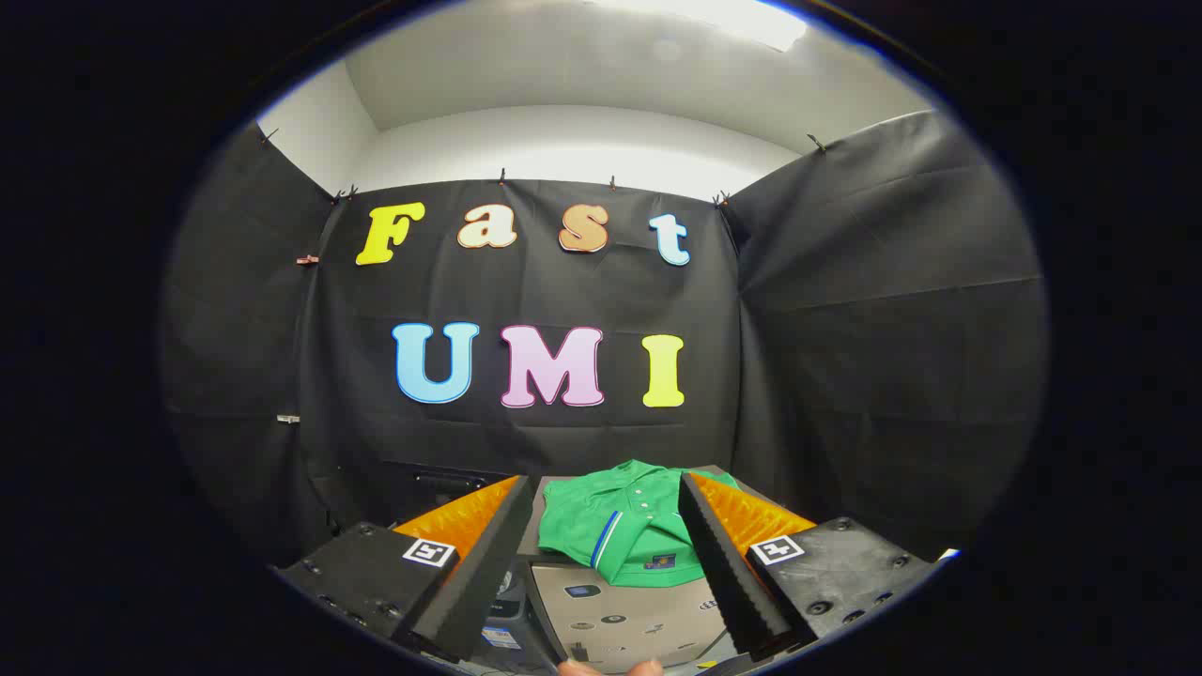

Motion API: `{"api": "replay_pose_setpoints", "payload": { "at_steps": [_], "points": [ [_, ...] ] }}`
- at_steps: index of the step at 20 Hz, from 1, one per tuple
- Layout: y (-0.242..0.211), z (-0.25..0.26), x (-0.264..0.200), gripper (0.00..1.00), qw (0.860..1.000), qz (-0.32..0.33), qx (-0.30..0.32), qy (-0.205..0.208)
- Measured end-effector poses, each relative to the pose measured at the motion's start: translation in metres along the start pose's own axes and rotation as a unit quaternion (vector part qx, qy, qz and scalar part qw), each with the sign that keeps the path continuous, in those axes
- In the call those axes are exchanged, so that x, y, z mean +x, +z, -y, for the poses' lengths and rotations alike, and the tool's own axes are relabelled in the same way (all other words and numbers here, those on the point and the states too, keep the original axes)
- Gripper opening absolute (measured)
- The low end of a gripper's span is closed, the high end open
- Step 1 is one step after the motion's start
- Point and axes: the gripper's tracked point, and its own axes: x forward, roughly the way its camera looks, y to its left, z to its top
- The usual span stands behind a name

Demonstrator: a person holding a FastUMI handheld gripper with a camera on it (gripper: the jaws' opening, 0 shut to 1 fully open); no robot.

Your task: Put the clothes into the washing machine and then close the washing machine lid.

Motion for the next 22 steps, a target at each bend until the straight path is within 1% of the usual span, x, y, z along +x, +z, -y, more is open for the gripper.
{"api": "replay_pose_setpoints", "payload": {
  "at_steps": [15,20,22],
  "points": [
    [-0.0028,-0.0035,-0.001,0.98,1.0,-0.001,-0.005,-0.005],
    [-0.0058,-0.0047,0.0021,0.98,1.0,-0.003,-0.003,-0.006],
    [-0.0048,-0.0028,0.0051,0.98,1.0,-0.002,0.006,-0.006]
  ]
}}
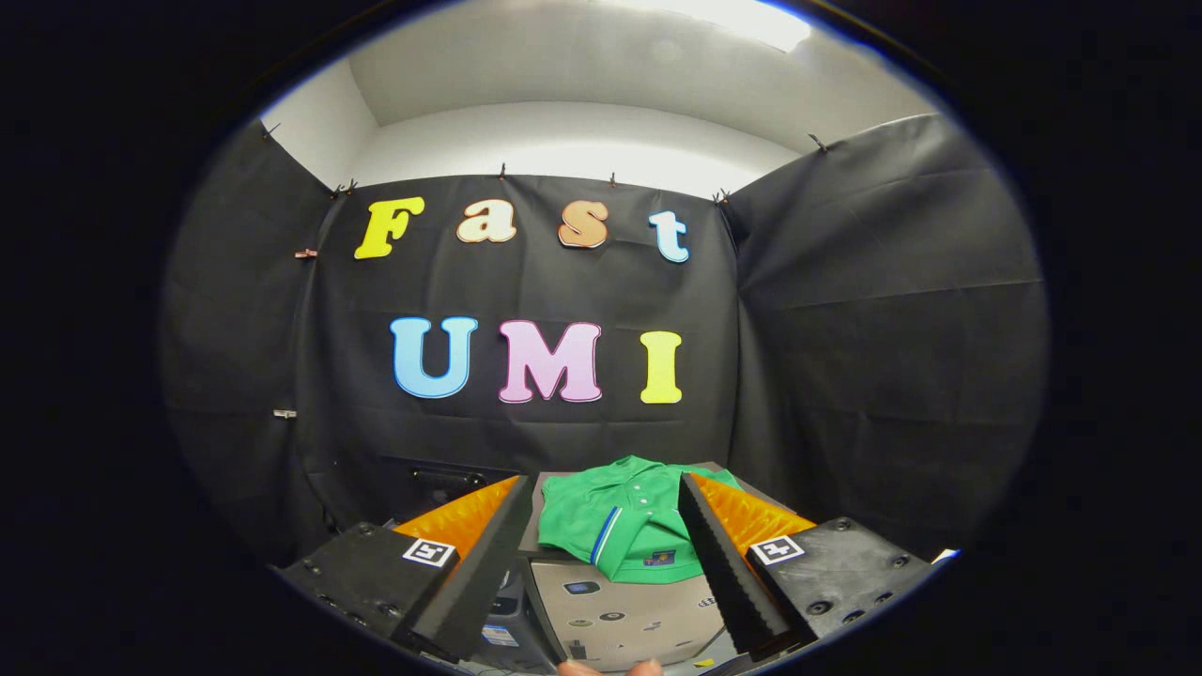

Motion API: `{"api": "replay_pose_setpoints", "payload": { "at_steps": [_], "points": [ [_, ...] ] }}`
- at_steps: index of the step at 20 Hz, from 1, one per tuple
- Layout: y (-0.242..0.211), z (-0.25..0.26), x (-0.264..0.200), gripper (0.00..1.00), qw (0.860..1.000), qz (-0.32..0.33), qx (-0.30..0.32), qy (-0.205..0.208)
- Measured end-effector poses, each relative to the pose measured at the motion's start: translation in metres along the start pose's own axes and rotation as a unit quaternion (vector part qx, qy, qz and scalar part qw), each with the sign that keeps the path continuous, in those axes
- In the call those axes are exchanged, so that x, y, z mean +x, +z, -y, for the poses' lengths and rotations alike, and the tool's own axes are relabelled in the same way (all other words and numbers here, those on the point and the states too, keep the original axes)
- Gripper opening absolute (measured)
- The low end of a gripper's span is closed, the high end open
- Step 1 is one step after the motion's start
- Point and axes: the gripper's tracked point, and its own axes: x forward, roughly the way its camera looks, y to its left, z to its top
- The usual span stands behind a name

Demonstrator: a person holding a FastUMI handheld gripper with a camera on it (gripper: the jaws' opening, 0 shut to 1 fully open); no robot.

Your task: Put the clothes into the washing machine and then close the washing machine lid.

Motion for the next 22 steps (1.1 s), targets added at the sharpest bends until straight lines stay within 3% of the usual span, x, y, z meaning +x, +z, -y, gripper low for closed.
{"api": "replay_pose_setpoints", "payload": {
  "at_steps": [7,14,19,22],
  "points": [
    [-0.004,0.019,0.051,0.98,0.999,-0.017,-0.019,-0.019],
    [-0.026,0.036,0.118,0.98,0.994,-0.1,-0.031,-0.014],
    [-0.075,0.043,0.173,0.98,0.982,-0.187,-0.03,0.007],
    [-0.106,0.056,0.209,0.99,0.973,-0.225,-0.04,-0.001]
  ]
}}
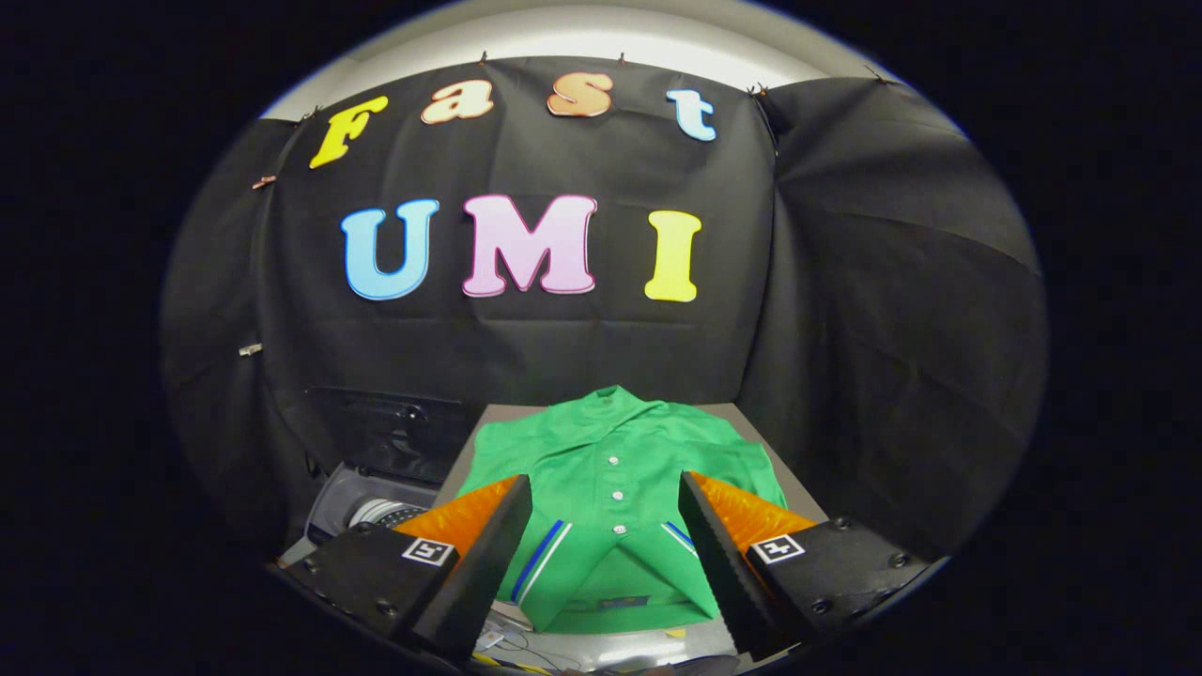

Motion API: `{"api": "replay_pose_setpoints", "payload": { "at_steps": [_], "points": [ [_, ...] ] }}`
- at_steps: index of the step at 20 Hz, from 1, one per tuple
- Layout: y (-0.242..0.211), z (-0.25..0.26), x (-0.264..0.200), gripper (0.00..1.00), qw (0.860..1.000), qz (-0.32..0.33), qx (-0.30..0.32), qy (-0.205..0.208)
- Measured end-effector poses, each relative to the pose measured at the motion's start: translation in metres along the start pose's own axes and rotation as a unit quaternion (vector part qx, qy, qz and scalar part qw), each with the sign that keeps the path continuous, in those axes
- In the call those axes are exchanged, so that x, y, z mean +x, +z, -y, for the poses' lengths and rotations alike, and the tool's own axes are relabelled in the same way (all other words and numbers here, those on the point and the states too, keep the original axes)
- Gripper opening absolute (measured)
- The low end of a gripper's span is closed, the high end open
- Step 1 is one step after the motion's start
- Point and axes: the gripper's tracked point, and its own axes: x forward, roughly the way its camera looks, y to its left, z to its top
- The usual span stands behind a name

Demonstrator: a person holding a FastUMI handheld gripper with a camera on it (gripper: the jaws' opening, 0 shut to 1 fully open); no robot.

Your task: Put the clothes into the washing machine and then close the washing machine lid.

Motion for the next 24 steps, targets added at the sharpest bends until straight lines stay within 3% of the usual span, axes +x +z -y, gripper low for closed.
{"api": "replay_pose_setpoints", "payload": {
  "at_steps": [7,12,16,18,21,24],
  "points": [
    [-0.02,-0.002,0.071,0.99,0.996,-0.083,-0.007,-0.007],
    [-0.042,0.0,0.084,0.99,0.991,-0.128,-0.027,-0.02],
    [-0.051,-0.006,0.093,0.98,0.988,-0.142,-0.054,0.0],
    [-0.049,-0.012,0.093,0.98,0.989,-0.146,-0.032,0.007],
    [-0.048,-0.018,0.095,0.7,0.99,-0.142,-0.011,0.003],
    [-0.046,-0.011,0.098,0.23,0.989,-0.133,-0.057,-0.009]
  ]
}}
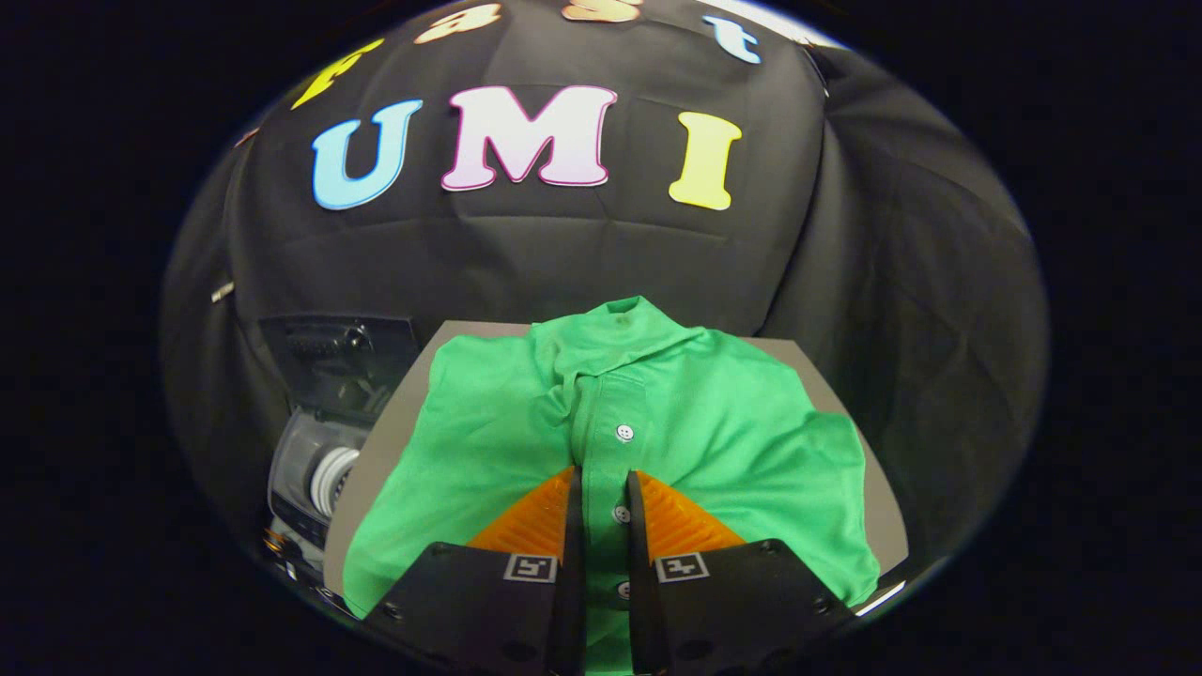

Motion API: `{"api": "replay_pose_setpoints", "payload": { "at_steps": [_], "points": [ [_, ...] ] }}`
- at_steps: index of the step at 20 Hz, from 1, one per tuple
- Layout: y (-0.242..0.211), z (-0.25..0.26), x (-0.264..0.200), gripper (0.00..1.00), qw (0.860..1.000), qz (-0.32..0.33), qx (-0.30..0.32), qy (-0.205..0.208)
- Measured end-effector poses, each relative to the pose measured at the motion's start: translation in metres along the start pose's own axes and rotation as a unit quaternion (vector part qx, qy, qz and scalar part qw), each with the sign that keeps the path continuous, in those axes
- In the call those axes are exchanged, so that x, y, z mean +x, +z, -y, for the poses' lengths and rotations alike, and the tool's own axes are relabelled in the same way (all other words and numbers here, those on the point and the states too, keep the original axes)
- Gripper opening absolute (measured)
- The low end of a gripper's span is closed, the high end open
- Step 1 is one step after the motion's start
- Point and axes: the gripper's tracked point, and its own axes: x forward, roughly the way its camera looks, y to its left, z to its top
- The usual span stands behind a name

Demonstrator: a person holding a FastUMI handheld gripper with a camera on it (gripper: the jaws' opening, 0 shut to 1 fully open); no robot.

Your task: Put the clothes into the washing machine and then close the washing machine lid.

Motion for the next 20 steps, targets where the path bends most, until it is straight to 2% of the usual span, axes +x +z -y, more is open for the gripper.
{"api": "replay_pose_setpoints", "payload": {
  "at_steps": [1,2,5,9,16,20],
  "points": [
    [-0.002,0.001,-0.003,0.23,1.0,-0.008,0.015,0.0],
    [0.002,-0.005,-0.007,0.11,0.999,-0.012,0.039,0.01],
    [0.017,-0.012,-0.014,0.11,0.996,-0.012,0.084,0.038],
    [0.064,-0.013,-0.048,0.11,0.99,0.015,0.122,0.067],
    [0.161,-0.039,-0.131,0.11,0.981,0.09,0.136,0.101],
    [0.195,-0.077,-0.169,0.11,0.977,0.116,0.125,0.127]
  ]
}}
